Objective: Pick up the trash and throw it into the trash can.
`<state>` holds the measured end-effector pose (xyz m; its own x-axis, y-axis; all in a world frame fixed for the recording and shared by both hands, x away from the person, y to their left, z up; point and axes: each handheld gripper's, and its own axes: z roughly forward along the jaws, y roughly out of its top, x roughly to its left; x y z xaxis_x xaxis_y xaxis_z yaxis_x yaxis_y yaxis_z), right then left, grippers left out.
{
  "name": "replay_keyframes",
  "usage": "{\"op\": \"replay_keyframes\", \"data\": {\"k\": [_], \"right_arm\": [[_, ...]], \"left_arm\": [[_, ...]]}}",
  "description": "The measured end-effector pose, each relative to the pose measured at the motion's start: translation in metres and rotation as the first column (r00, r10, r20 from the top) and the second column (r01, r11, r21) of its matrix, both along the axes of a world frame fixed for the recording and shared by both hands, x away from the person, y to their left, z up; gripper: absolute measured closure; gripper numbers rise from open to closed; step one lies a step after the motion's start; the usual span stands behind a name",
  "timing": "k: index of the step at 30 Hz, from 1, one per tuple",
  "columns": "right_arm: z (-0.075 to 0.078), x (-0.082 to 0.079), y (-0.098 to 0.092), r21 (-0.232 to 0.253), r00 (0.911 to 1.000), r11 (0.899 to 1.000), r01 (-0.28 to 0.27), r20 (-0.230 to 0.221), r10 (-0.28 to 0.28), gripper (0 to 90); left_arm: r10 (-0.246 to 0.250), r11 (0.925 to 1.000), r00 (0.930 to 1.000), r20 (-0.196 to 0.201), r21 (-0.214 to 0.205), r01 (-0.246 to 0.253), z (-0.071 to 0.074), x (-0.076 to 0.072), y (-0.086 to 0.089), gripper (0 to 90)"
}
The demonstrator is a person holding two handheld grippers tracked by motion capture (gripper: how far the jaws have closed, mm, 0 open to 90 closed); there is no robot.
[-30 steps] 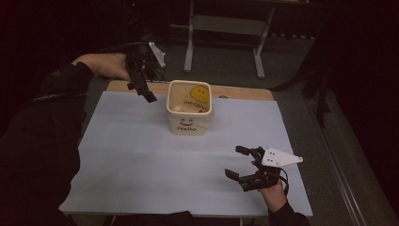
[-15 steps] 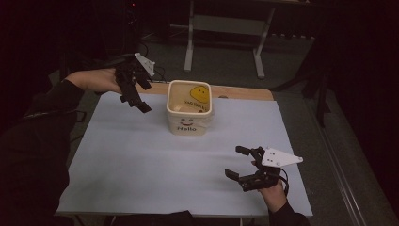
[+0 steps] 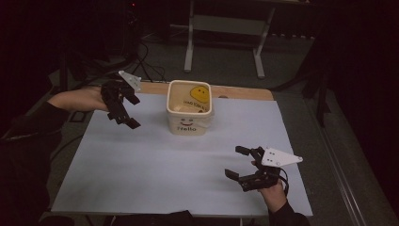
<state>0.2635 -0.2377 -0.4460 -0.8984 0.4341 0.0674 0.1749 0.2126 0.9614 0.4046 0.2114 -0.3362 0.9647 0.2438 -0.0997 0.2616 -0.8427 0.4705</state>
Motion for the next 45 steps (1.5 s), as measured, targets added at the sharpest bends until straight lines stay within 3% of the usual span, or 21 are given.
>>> {"op": "replay_keyframes", "data": {"k": [12,14,18,25,29,31,34,39,43,45], "right_arm": [[0.0,0.0,0.0,-0.004,1.0,1.0,0.003,0.001,-0.003,12.1],[0.0,-0.001,0.0,-0.007,1.0,1.0,0.002,0.001,-0.002,12.1],[0.0,0.0,0.0,-0.004,1.0,1.0,0.002,0.001,-0.002,12.1],[0.0,0.0,0.0,-0.006,1.0,1.0,0.003,0.002,-0.003,12.1],[0.0,0.0,0.0,-0.009,1.0,1.0,0.003,0.0,-0.003,12.1],[0.0,0.0,0.0,-0.01,1.0,1.0,0.002,-0.001,-0.002,12.1],[0.0,-0.001,0.0,-0.01,1.0,1.0,0.003,-0.002,-0.003,12.0],[-0.001,0.0,0.001,-0.012,1.0,1.0,0.003,-0.002,-0.003,12.1],[-0.001,0.0,0.001,-0.013,1.0,1.0,0.004,-0.003,-0.004,12.1],[-0.001,0.0,0.001,-0.014,1.0,1.0,0.005,-0.004,-0.005,12.1]], "left_arm": [[0.038,0.996,0.9993,-0.005,-0.081,-0.039,-0.034,-0.024,0.012,0.3],[0.058,0.9919,0.9983,-0.002,-0.113,-0.058,-0.042,-0.032,0.014,0.3],[0.066,0.9914,0.9977,0.015,-0.114,-0.064,-0.05,-0.042,0.013,0.3],[0.099,0.9788,0.9949,0.017,-0.182,-0.095,-0.072,-0.069,0.013,0.3],[0.094,0.9777,0.9954,0.018,-0.19,-0.089,-0.08,-0.079,0.011,0.4],[0.098,0.9724,0.9951,0.01,-0.214,-0.094,-0.088,-0.087,0.01,0.3],[0.108,0.971,0.9941,0.014,-0.216,-0.102,-0.094,-0.093,0.01,0.3],[0.156,0.9552,0.9875,0.021,-0.257,-0.146,-0.108,-0.108,0.009,0.4],[0.164,0.9533,0.986,0.028,-0.261,-0.152,-0.114,-0.115,0.006,0.4],[0.182,0.9474,0.9829,0.032,-0.273,-0.166,-0.12,-0.121,0.004,0.4]]}}
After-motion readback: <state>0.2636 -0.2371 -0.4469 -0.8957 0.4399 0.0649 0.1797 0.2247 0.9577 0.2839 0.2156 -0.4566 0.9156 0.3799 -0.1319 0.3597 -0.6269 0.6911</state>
